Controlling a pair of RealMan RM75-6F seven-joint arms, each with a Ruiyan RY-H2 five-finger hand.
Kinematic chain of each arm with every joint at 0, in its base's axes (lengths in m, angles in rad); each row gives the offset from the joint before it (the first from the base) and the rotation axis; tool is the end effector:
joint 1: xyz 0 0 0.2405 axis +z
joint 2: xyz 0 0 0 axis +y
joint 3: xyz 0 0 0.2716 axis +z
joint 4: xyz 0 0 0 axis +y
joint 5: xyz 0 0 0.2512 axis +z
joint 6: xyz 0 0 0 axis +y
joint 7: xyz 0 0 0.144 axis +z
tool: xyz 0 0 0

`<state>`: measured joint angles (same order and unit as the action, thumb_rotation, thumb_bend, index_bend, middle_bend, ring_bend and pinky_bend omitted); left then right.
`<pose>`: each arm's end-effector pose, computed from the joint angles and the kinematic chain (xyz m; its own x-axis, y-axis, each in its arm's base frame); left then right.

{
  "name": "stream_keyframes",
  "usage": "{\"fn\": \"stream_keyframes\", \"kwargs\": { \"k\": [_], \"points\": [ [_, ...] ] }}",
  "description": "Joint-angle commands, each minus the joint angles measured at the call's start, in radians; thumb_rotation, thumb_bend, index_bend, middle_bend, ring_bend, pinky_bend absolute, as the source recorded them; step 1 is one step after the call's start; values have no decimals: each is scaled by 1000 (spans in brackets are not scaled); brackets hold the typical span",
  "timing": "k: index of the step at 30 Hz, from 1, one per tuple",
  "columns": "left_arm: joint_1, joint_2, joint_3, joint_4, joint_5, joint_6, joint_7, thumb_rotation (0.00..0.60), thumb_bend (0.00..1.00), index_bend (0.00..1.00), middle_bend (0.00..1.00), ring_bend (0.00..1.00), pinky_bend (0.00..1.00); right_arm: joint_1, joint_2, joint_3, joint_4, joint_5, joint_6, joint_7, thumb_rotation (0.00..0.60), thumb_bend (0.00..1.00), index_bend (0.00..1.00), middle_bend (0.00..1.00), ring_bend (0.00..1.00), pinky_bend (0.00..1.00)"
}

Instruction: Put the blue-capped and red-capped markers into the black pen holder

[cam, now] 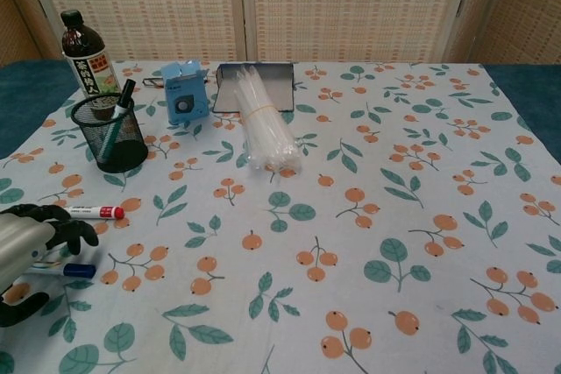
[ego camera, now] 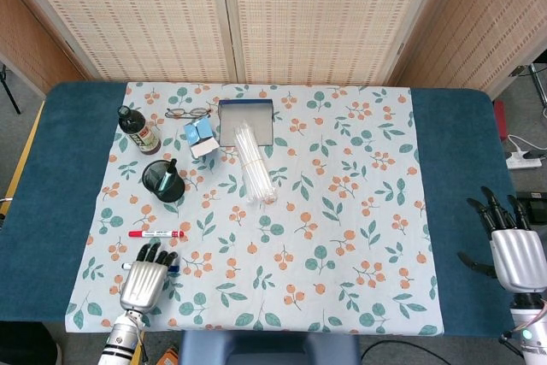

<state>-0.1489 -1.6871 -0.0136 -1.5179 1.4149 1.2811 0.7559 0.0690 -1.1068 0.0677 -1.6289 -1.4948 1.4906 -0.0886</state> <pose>-0.2490 0.1792 -0.0823 0.6377 0.2105 0.7410 0.7702 -0.1875 -0.6096 -0.3401 -0.1845 0.1342 0.4693 0.0137 0.8829 -0.8830 0.0096 0.4692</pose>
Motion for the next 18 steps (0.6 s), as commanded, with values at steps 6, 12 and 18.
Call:
{"fn": "stream_keyframes", "kwargs": {
  "k": [6, 12, 18],
  "points": [
    [-4, -42, -4, 81, -11, 32, -12, 600, 302, 373, 421, 189, 181, -1, 0, 1, 0, -2, 3, -1, 600, 0, 201, 14, 215, 0],
    [-3, -53, -10, 102, 1, 79, 10, 600, 305, 482, 538, 253, 202, 0, 0, 1, 1, -1, 2, -2, 600, 0, 218, 14, 215, 0],
    [0, -56, -11, 107, -11, 94, 32, 600, 305, 515, 579, 274, 208, -2, -1, 2, 2, -5, 9, -2, 600, 0, 240, 15, 215, 0]
  ]
}}
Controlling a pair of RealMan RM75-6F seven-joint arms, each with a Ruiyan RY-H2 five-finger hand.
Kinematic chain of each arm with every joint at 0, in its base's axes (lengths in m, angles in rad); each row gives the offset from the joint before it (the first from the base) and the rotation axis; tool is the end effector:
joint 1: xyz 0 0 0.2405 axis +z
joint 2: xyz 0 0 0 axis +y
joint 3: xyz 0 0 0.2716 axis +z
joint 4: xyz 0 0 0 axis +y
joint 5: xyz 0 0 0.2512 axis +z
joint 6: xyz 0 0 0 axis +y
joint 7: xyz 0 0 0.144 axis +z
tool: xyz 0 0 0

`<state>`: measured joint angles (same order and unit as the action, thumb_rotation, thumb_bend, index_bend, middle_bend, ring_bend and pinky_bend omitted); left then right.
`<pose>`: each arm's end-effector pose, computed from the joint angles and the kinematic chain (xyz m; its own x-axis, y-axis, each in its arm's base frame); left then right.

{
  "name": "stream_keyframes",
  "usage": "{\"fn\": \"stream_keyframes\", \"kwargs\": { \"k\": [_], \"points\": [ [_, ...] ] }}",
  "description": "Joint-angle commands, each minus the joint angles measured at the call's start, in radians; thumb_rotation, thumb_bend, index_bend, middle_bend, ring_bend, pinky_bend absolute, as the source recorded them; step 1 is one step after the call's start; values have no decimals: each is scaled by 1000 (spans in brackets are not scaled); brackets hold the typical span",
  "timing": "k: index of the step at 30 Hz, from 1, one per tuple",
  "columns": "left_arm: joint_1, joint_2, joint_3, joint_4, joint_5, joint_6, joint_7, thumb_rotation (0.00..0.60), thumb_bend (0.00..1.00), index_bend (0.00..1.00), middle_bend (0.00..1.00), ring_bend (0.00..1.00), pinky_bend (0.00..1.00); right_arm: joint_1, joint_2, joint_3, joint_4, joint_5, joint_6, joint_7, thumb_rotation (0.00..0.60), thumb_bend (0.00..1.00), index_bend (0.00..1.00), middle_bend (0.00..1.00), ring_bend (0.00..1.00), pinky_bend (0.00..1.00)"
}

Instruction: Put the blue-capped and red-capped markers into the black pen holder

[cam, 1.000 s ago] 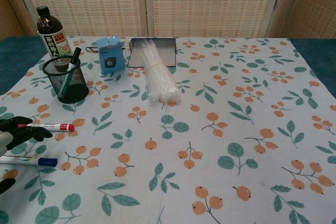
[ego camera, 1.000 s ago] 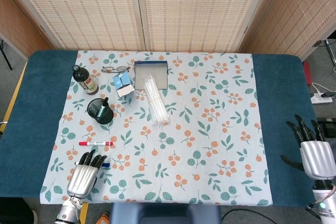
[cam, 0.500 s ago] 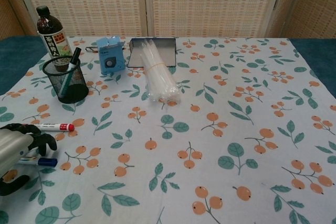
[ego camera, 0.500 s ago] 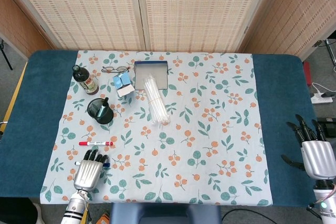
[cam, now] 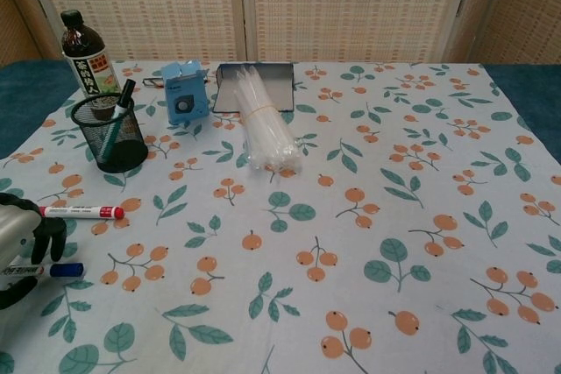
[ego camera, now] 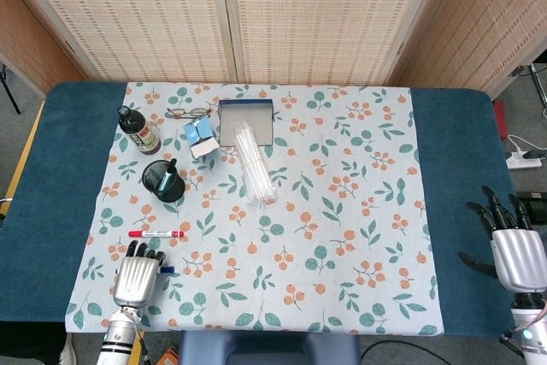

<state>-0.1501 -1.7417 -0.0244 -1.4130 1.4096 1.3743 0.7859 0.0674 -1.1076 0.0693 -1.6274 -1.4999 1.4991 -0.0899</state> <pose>-0.2622 0.1873 -0.0818 0.6937 0.1333 0.7078 0.7201 -0.1124 -0.6847 -0.3394 -0.1843 0.1351 0.4713 0.0235 0.8817 -0.8820 0.0069 0.4713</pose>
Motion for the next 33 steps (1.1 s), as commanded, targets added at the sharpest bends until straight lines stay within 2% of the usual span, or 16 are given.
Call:
{"fn": "stream_keyframes", "kwargs": {
  "k": [1, 9, 13, 16, 20, 21, 23, 27, 29, 31, 33],
  "points": [
    [1, -2, 1, 4, -9, 0, 2, 600, 305, 514, 578, 274, 208, -1, 0, 0, 0, 0, 2, 0, 600, 0, 242, 14, 215, 0],
    [6, -2, 6, 19, -8, 21, -11, 600, 305, 547, 606, 288, 214, -2, 0, 1, -1, -1, 5, 2, 600, 0, 257, 14, 215, 0],
    [10, 32, 9, -24, 34, 70, -22, 600, 305, 552, 611, 291, 216, -2, -2, 2, 2, -1, 5, 6, 600, 0, 259, 14, 215, 0],
    [11, 107, -8, -119, 82, 130, -35, 600, 305, 553, 611, 291, 215, -3, 0, 4, 3, 0, 8, 12, 600, 0, 259, 14, 215, 0],
    [-2, 289, -69, -342, 116, 169, -133, 600, 304, 554, 618, 291, 217, -7, 5, 8, 2, 4, 16, 27, 600, 0, 259, 14, 215, 0],
    [-13, 333, -84, -388, 124, 161, -194, 600, 304, 556, 620, 291, 219, -8, 5, 9, 3, 4, 17, 29, 600, 0, 259, 14, 215, 0],
    [-51, 437, -128, -472, 121, 109, -419, 600, 304, 567, 631, 295, 227, -7, 6, 7, 2, 2, 16, 30, 600, 0, 258, 14, 215, 0],
    [-133, 600, -212, -538, 50, -47, -837, 600, 303, 573, 637, 298, 233, -10, 12, 8, -6, -4, 24, 39, 600, 0, 257, 14, 215, 0],
    [-177, 658, -260, -541, 14, -126, -1062, 600, 302, 573, 637, 298, 235, -14, 16, 9, -10, -7, 34, 44, 600, 0, 256, 14, 215, 0],
    [-219, 690, -298, -504, -10, -194, -1234, 600, 303, 573, 638, 297, 237, -17, 17, 10, -10, -7, 40, 40, 600, 0, 255, 14, 215, 0],
    [-256, 695, -324, -455, -22, -237, -1329, 600, 303, 574, 638, 297, 237, -17, 18, 10, -12, -6, 39, 41, 600, 0, 255, 14, 215, 0]
  ]
}}
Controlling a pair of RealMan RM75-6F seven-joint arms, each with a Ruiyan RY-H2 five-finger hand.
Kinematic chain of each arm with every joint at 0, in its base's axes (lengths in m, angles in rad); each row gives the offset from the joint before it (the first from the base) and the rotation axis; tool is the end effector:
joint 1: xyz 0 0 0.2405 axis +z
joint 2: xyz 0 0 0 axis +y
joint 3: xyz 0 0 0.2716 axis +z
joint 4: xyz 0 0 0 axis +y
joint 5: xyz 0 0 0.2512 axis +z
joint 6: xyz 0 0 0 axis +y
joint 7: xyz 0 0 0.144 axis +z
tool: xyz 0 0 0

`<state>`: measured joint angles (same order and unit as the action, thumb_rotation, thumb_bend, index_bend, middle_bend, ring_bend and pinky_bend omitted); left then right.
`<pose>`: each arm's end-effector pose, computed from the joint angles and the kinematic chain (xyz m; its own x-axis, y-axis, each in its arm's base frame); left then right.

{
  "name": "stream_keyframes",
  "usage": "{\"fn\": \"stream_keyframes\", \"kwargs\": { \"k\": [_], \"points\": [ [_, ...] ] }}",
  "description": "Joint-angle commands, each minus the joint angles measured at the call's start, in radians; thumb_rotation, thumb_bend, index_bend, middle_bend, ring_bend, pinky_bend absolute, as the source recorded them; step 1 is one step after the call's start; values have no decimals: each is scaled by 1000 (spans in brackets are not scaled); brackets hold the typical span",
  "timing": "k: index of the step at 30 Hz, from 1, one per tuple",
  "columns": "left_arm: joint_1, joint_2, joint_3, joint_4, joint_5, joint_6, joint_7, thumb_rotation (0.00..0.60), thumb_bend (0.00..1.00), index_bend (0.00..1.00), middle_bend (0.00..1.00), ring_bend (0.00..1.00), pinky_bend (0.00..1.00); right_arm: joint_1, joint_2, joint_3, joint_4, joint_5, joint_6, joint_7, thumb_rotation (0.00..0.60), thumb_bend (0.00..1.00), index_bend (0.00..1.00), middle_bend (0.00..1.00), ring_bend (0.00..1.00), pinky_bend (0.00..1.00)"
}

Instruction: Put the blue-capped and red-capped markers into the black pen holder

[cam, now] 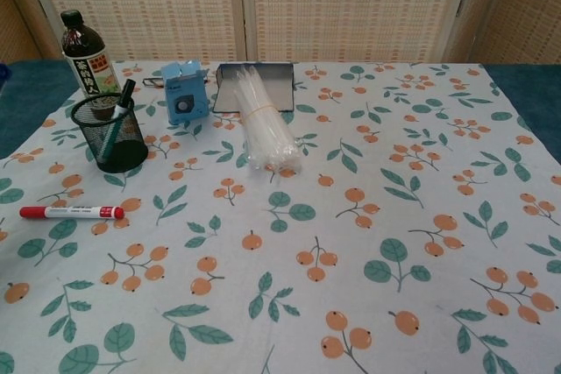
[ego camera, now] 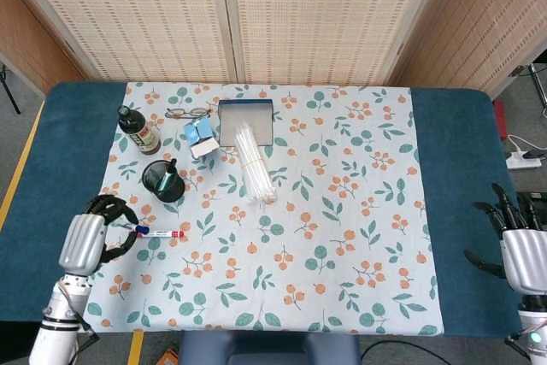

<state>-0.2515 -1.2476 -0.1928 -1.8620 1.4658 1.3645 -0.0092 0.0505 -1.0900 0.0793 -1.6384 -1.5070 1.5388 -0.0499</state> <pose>-0.2154 0.2514 0.0769 0.0126 0.0185 0.9998 0.9794 -0.2017 -0.0086 -0.3376 -0.1807 0.1463 0.4416 0.0666 0.8947 -0.8971 0.0152 0.4416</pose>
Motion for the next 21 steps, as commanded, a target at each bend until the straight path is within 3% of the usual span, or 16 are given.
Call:
{"fn": "stream_keyframes", "kwargs": {
  "k": [1, 10, 21],
  "points": [
    [-173, 197, -165, 25, -87, -245, -559, 600, 303, 575, 638, 297, 237, 0, 0, 0, -1, 2, -3, 0, 600, 0, 255, 14, 215, 0],
    [-327, 53, -217, 300, -212, -392, -711, 600, 303, 586, 647, 297, 256, 0, -1, 1, -3, 1, -1, -12, 600, 0, 255, 14, 215, 0],
    [-358, -58, -174, 480, -245, -462, -816, 600, 303, 586, 647, 297, 257, 1, -5, 3, 0, 8, -6, -14, 600, 0, 255, 14, 215, 0]
  ]
}}
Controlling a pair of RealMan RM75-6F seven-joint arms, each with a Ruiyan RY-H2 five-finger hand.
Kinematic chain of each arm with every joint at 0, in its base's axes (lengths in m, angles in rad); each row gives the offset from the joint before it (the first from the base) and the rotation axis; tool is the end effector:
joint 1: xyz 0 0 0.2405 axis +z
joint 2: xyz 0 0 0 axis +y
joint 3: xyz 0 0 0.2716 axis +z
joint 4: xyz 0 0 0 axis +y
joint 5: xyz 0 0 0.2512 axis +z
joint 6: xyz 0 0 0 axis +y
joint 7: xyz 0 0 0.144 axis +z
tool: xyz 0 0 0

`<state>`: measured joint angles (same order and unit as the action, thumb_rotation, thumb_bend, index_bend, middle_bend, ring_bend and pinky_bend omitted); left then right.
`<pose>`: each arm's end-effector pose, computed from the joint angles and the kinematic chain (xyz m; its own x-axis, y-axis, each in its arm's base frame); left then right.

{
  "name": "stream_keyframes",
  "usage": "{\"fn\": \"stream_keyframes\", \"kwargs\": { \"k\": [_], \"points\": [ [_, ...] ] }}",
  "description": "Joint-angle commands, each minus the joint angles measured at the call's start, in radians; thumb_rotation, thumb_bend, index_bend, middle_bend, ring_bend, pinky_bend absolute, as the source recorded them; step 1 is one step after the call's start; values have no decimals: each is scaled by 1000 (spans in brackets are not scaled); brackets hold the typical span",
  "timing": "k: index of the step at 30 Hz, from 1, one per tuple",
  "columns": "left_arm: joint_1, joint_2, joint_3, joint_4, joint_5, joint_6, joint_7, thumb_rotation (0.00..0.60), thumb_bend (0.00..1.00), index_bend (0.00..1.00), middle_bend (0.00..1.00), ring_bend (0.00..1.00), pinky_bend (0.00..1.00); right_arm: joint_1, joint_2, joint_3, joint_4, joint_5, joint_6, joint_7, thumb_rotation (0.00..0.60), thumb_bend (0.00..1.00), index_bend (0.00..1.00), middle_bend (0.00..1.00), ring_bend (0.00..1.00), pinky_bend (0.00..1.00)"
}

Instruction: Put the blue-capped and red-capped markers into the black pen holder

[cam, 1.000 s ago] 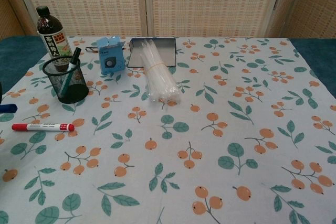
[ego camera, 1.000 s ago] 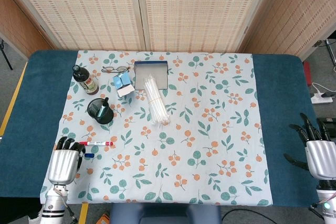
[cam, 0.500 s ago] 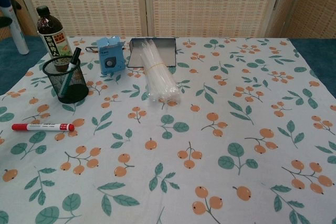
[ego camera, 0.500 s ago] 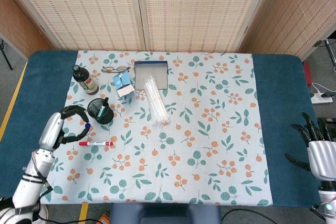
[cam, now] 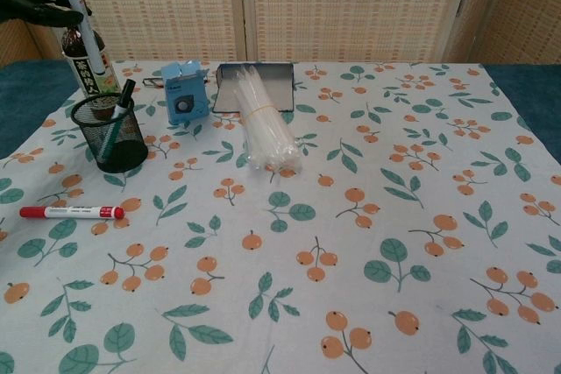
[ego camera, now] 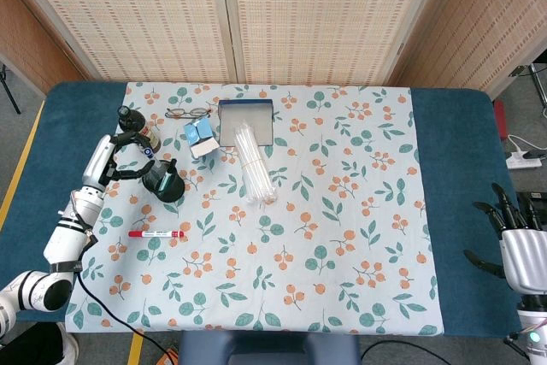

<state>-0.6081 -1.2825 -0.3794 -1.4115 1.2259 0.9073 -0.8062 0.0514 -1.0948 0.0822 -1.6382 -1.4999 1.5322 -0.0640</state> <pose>-0.2217 0.4239 0.0883 -0.4711 0.2039 0.8582 0.8654 -0.0816 0.4944 -0.3381 -0.1817 0.1446 0.4497 0.0624 0.8910 -0.8931 0.0219 0.4493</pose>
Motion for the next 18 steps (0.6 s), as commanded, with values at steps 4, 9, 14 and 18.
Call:
{"fn": "stream_keyframes", "kwargs": {
  "k": [4, 9, 14, 18],
  "points": [
    [3, -54, 21, 75, -11, -7, -52, 600, 304, 586, 645, 297, 258, -1, 0, 2, 0, 1, 3, 0, 600, 0, 255, 14, 215, 0],
    [3, -82, 30, 113, -9, -11, -77, 600, 302, 587, 644, 297, 258, -1, 0, 0, -2, -1, 1, 0, 600, 0, 255, 14, 215, 0],
    [5, -104, 35, 138, -21, -19, -86, 600, 302, 585, 639, 294, 258, -2, 2, 2, -1, -3, 7, 7, 600, 0, 255, 14, 215, 0],
    [4, -108, 41, 143, -16, -28, -89, 600, 302, 531, 574, 274, 253, -3, 1, 2, 1, -6, 8, 10, 600, 0, 255, 14, 215, 0]
  ]
}}
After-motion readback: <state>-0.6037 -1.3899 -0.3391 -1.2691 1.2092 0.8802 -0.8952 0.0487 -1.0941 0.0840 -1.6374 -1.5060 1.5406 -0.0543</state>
